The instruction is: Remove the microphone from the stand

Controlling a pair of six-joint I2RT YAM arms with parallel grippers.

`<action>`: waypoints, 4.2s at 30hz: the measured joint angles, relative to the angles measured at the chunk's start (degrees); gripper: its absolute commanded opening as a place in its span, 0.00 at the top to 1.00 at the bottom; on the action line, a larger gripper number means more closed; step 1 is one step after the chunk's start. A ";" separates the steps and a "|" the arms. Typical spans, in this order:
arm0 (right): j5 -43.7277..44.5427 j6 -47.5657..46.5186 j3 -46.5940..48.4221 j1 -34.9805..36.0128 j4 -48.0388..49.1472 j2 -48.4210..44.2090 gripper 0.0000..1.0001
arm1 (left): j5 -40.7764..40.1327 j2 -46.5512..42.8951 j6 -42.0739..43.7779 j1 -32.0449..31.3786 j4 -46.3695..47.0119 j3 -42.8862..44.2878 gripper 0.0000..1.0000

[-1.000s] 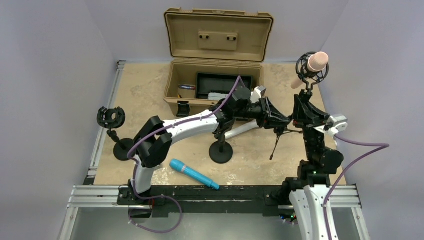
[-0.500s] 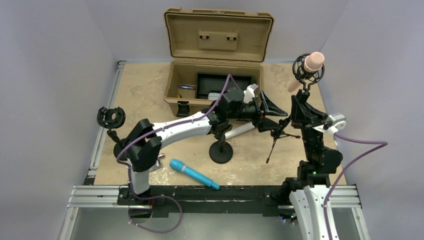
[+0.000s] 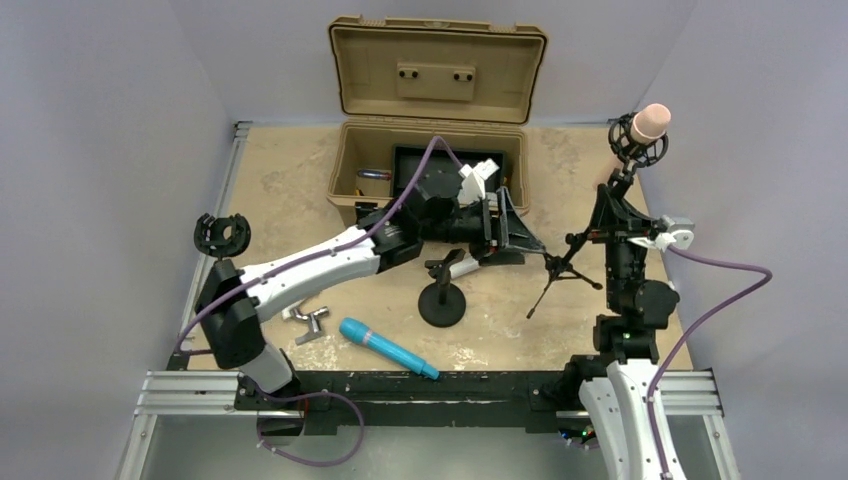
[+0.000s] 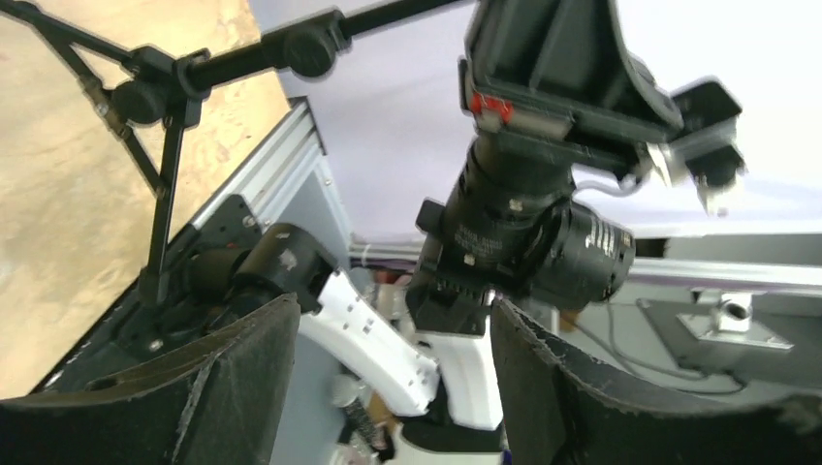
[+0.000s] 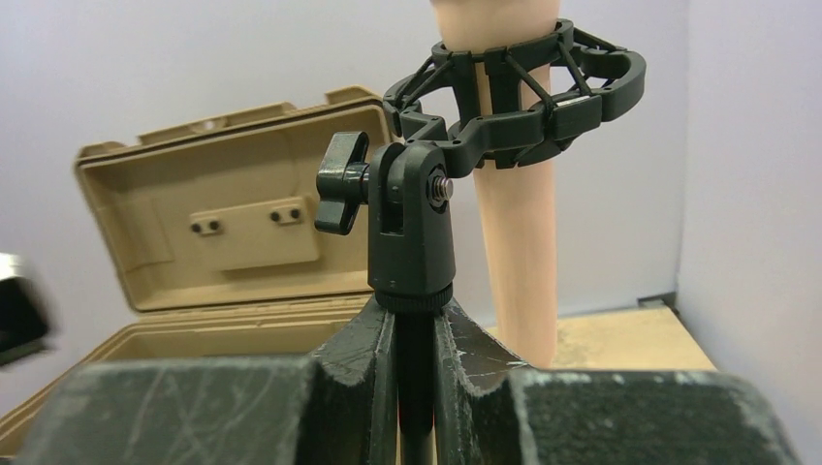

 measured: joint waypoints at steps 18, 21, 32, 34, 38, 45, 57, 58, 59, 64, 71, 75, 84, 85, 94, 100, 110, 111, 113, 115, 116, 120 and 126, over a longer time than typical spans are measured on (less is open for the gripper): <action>14.82 -12.02 -8.26 0.00 20.76 15.89 1.00 | -11.50 -29.44 45.48 5.35 -33.38 10.16 0.22; 14.60 -14.16 -8.94 0.00 24.96 19.04 1.00 | -13.90 -32.50 49.79 7.63 -33.66 4.96 0.22; 12.70 -17.25 -11.23 0.00 36.46 27.39 0.93 | -19.06 -39.98 56.00 10.29 -29.79 -10.88 0.22; 12.31 -17.18 -11.93 0.00 36.79 27.61 0.90 | -19.80 -40.68 56.19 10.51 -29.40 -11.47 0.22; 11.41 -17.03 -12.55 0.00 37.11 27.63 0.83 | -21.00 -41.46 56.96 10.64 -28.48 -11.72 0.22; 11.85 -16.61 -12.68 0.57 36.92 27.08 0.71 | -21.40 -41.92 56.98 10.80 -27.56 -11.93 0.21; 15.91 -16.61 -12.68 4.72 35.01 25.16 0.66 | -21.33 -41.20 56.98 11.13 -27.50 -11.93 0.20; 16.15 -16.61 -12.68 4.81 34.99 24.90 0.67 | -21.22 -41.07 56.96 11.26 -27.47 -11.93 0.20; 16.33 -16.61 -12.68 4.87 35.04 24.70 0.69 | -21.22 -40.98 56.96 11.34 -27.50 -11.93 0.20; 16.44 -16.72 -12.68 5.66 34.97 24.59 0.71 | -20.92 -40.79 56.94 11.85 -27.47 -11.93 0.20; 17.92 -16.83 -12.59 7.54 33.70 24.59 0.68 | -20.63 -40.79 56.92 12.04 -27.47 -11.93 0.20; 19.41 -17.05 -11.41 9.25 30.14 24.59 0.73 | -20.35 -40.76 56.89 12.04 -27.45 -11.93 0.20; 22.91 -16.20 -6.54 13.68 20.65 26.91 0.51 | -19.15 -40.24 56.50 12.04 -27.28 -11.93 0.20; 23.54 -15.52 -5.81 14.60 19.08 27.39 0.48 | -19.06 -40.15 56.41 12.07 -27.28 -11.93 0.20; 26.67 -6.45 1.05 19.85 4.33 29.86 0.45 | -18.60 -39.69 55.78 12.13 -27.26 -11.93 0.20; 27.47 0.39 3.39 21.03 -3.48 29.33 0.45 | -18.32 -39.69 55.41 12.35 -27.26 -11.93 0.20; 27.93 12.00 5.57 22.01 -13.14 28.70 0.43 | -17.92 -39.69 55.39 12.41 -27.26 -11.93 0.20; 28.04 12.59 5.57 22.01 -13.75 28.44 0.43 | -17.90 -39.71 55.39 12.41 -27.23 -11.93 0.20; 28.33 13.51 5.57 22.08 -14.64 27.98 0.42 | -17.88 -39.69 55.39 12.41 -27.26 -11.93 0.20; 28.46 14.19 5.57 22.14 -15.50 27.63 0.41 | -17.84 -39.69 55.36 12.41 -27.23 -11.93 0.20; 28.52 14.58 5.57 22.23 -16.11 27.43 0.40 | -17.77 -39.69 55.39 12.41 -27.23 -11.93 0.20; 29.38 16.33 5.60 22.38 -18.86 26.12 0.38 | -17.64 -39.69 55.36 12.41 -27.23 -11.93 0.20; 30.08 18.27 6.19 22.38 -24.63 22.86 0.34 | -17.46 -39.69 55.36 12.41 -27.23 -11.93 0.20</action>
